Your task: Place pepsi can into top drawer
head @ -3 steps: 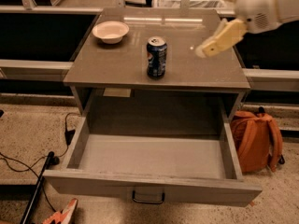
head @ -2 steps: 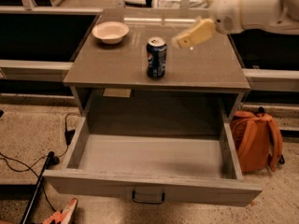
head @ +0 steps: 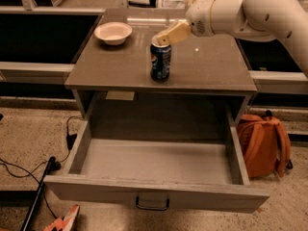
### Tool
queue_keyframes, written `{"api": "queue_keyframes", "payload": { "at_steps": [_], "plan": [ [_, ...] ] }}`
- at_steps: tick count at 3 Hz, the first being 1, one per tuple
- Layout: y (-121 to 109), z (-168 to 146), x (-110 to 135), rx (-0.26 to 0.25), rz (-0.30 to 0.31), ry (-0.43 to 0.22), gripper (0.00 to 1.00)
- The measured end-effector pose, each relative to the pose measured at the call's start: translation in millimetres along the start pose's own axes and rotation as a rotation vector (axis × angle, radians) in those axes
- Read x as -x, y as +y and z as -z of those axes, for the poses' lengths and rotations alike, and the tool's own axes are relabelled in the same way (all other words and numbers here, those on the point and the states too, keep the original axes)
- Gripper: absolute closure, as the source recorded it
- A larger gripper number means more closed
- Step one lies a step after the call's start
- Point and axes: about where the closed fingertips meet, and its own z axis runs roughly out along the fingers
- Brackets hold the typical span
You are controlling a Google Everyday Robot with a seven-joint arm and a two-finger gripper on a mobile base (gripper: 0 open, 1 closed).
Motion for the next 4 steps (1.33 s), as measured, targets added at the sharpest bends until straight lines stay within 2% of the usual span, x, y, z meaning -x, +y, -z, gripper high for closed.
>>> {"api": "queue_keyframes", "payload": {
  "at_steps": [1, 2, 3, 4],
  "plan": [
    [5.3, 2.0, -2.5, 0.018, -0.052, -0.043, 0.0],
    [33.6, 6.8, -13.2, 0.087, -0.13, -0.106, 0.0],
    [77.1, 2.4, -29.0, 0.174, -0.144, -0.11, 0.0],
    [84.9, -3.2, -39.1, 0.166, -0.143, -0.111, 0.0]
  ]
}}
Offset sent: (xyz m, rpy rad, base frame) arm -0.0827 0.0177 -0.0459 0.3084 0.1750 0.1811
